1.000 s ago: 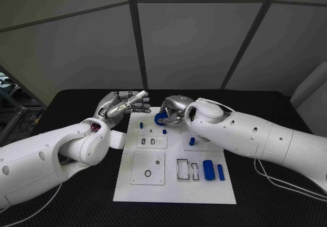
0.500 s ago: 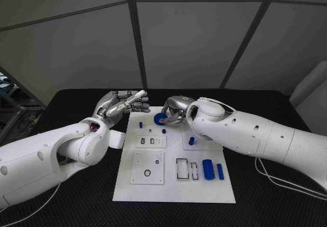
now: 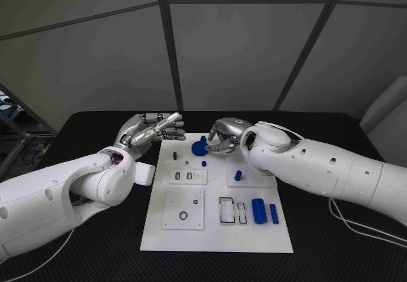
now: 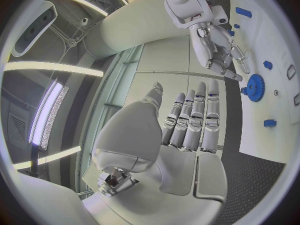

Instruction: Assemble the parts on the task board

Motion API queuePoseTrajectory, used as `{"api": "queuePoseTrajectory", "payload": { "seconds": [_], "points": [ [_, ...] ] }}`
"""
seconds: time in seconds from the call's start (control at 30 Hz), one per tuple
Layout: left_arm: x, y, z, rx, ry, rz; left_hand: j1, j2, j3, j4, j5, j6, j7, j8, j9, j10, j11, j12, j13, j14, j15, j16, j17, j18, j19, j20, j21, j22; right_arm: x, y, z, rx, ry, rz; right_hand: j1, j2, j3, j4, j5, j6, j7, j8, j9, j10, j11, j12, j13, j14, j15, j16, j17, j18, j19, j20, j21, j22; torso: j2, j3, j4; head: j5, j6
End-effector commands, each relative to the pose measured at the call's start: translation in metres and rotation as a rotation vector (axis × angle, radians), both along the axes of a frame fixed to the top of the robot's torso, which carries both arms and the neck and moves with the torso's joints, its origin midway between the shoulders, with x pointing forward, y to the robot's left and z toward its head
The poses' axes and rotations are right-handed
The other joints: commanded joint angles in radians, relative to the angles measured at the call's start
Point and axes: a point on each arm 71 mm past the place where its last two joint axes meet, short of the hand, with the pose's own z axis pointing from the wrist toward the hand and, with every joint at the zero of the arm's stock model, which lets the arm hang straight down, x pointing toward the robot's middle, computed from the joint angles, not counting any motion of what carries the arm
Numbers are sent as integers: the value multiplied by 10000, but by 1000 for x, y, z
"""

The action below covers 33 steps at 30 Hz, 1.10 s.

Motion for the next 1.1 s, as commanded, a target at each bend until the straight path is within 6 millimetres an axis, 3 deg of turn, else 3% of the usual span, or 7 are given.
{"api": "queuePoseTrajectory", "payload": {
  "seconds": [0.03, 0.2, 0.37, 0.53, 0.63, 0.87, 1.1],
  "points": [
    [0, 0, 2, -4, -101, -44, 83, 48, -23, -54, 30, -27, 103, -42, -10, -8, 60, -46, -8, 29, 11, -57, 17, -113, 87, 10, 69, -15, -5, -13, 14, 1014, -1220, -298, 170, 35, 78, -56, 91, 78, 12, -72, -14, 44, -18, 26, -2, 874, -1, 27, 1649, -177, 51, -31, 4, -20, -3, 2, -8, -42, 35],
    [0, 3, 2, 9, -107, -13, 89, 55, -18, -59, 31, -27, 102, -44, -10, -7, 60, -48, -8, 29, 12, -60, 19, -114, 87, 11, 69, -16, -16, -50, 20, 1815, -869, -563, 404, -51, 155, -166, -33, 58, 20, -122, -21, 11, -14, 1, -25, 852, -1, -12, 1553, -161, -8, -34, -43, -111, -17, 10, -58, -70, 81],
    [0, 3, 1, 11, -92, -28, 99, 60, -15, -69, 32, -24, 100, -47, -9, -2, 60, -50, -7, 21, 15, -69, 20, -116, 79, 12, 64, -19, -23, -98, 14, 2328, 762, -561, 914, -497, 58, -523, -282, 79, 21, -165, -11, -273, -14, -207, -299, 725, -3, -245, 1032, -3, -521, -33, -524, -957, -44, 39, -133, -322, 141],
    [1, 2, 1, 10, -76, -43, 99, 60, -15, -69, 32, -24, 100, -47, -9, -2, 60, -50, -7, 21, 15, -69, 20, -116, 79, 12, 64, -19, -26, -137, 14, 2954, 1154, -502, 1404, -552, 23, -806, -384, 121, -27, -165, -5, -388, -53, -288, -395, 720, -37, -280, 991, 35, -653, -56, -678, -1175, -53, 99, -190, -497, 169],
    [2, 1, 0, 6, -67, -52, 109, 63, -11, -79, 32, -23, 100, -51, -9, 0, 60, -52, -6, 17, 16, -76, 22, -116, 74, 13, 61, -21, -23, -156, 14, 3460, 1163, -706, 1581, -518, 27, -892, -377, 95, -19, -187, -11, -443, -54, -335, -446, 717, -42, -294, 974, 43, -691, -65, -726, -1238, -57, 70, -184, -638, 211],
    [5, -1, -1, 7, -48, -51, 113, 64, -10, -83, 32, -22, 100, -52, -8, 1, 60, -53, -6, 15, 17, -78, 22, -117, 72, 13, 60, -22, -19, -180, 8, 3627, 908, -1059, 1746, -522, -10, -987, -429, -48, 20, -264, -31, -480, -20, -363, -478, 734, -20, -271, 1044, 37, -682, -56, -732, -1228, -56, 97, -165, -671, 148],
    [6, 0, -2, 14, -38, -32, 113, 64, -10, -83, 32, -22, 100, -52, -8, 1, 60, -53, -6, 15, 17, -78, 22, -117, 72, 13, 60, -22, -17, -182, -5, 3475, 982, -1284, 1745, -505, -160, -969, -799, -235, 31, -355, -40, -488, -2, -361, -492, 750, -1, -250, 1104, 35, -664, -36, -735, -1218, -57, 56, -154, -664, 146]
  ]
}}
